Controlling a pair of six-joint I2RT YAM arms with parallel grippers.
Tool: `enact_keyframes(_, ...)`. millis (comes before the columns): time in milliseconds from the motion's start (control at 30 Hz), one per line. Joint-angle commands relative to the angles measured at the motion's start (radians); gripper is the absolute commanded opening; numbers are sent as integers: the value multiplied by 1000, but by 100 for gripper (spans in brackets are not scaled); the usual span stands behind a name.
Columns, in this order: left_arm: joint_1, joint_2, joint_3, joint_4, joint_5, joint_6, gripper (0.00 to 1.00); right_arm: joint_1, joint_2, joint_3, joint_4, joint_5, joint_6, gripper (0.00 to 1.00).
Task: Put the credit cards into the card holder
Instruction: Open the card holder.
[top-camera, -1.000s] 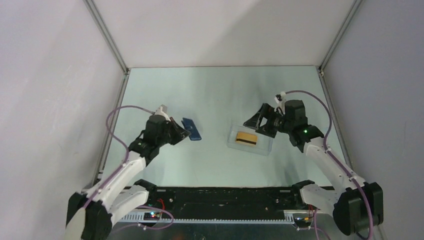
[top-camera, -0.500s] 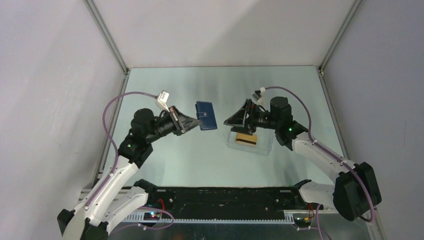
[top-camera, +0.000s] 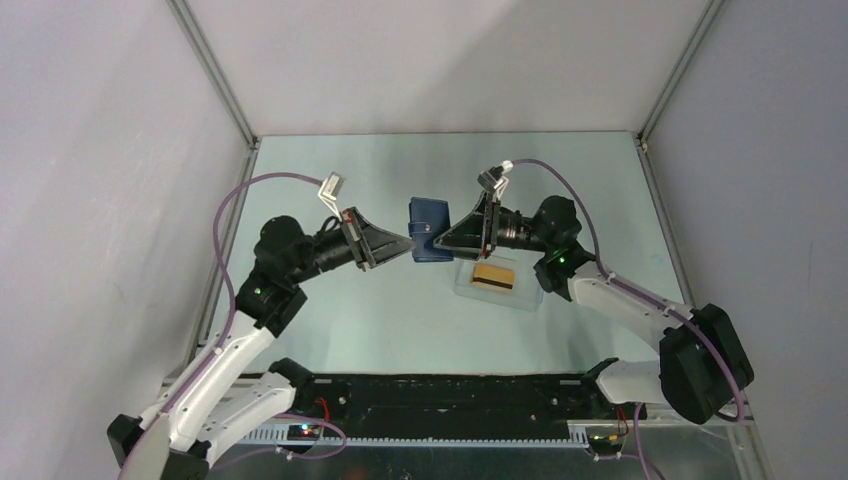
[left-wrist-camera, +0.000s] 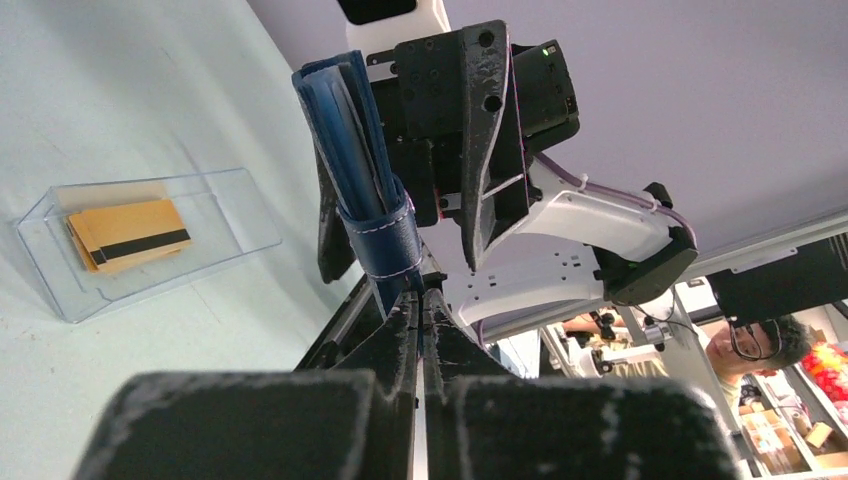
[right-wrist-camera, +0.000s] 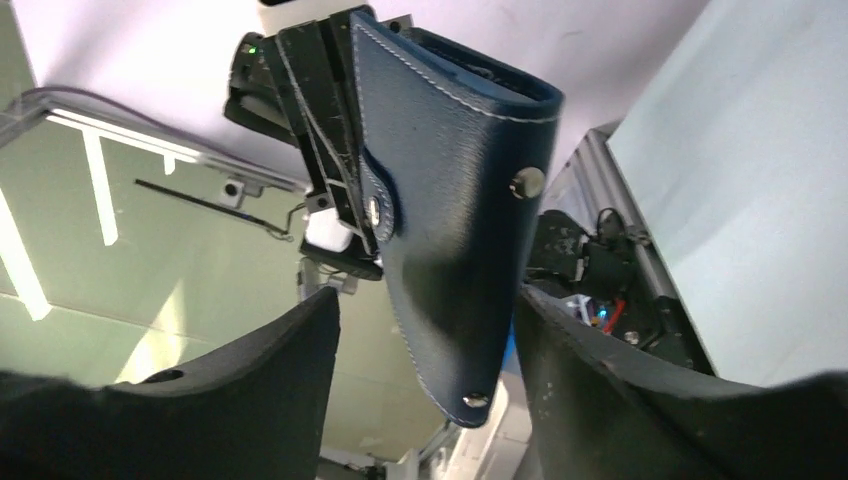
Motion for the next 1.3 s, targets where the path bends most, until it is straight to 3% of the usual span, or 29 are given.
enact_keyframes(0,-7,-6,15,72,34,-35,0,23,17,69,147,-37,52,62)
enact_keyframes(133,-7,-12,-1,74,26,-38,1,42,17,96,90,-47,12,27)
enact_keyframes(167,-7,-9,-2,74,26,-39,19,43,14,104,75,-48,-3,11)
enact_keyframes(200,-7,-7,-9,74,24,-41,34,43,12,107,40,-49,-14,4)
enact_keyframes(233,-7,-4,-11,72,21,-42,62,43,4,116,10,-48,-45,0)
enact_keyframes(267,-7,0,-15,63,13,-41,71,44,-4,127,-67,-40,-69,0)
enact_keyframes(300,-7,1,-16,48,4,-32,88,44,-22,133,-159,-33,-130,0)
enact_keyframes(367,-7,2,8,-40,-41,13,98,48,-55,162,-355,6,-250,0)
enact_keyframes(500,-18,9,70,-273,-211,132,100,55,-100,218,-648,104,-439,0)
enact_keyframes(700,-115,98,214,-578,-475,264,100,98,-115,280,-914,257,-611,0)
enact_keyframes(933,-230,151,300,-631,-609,310,100,162,-81,352,-1101,440,-717,0)
enact_keyframes(1267,-332,315,390,-678,-721,311,100,203,-54,386,-1152,559,-724,0)
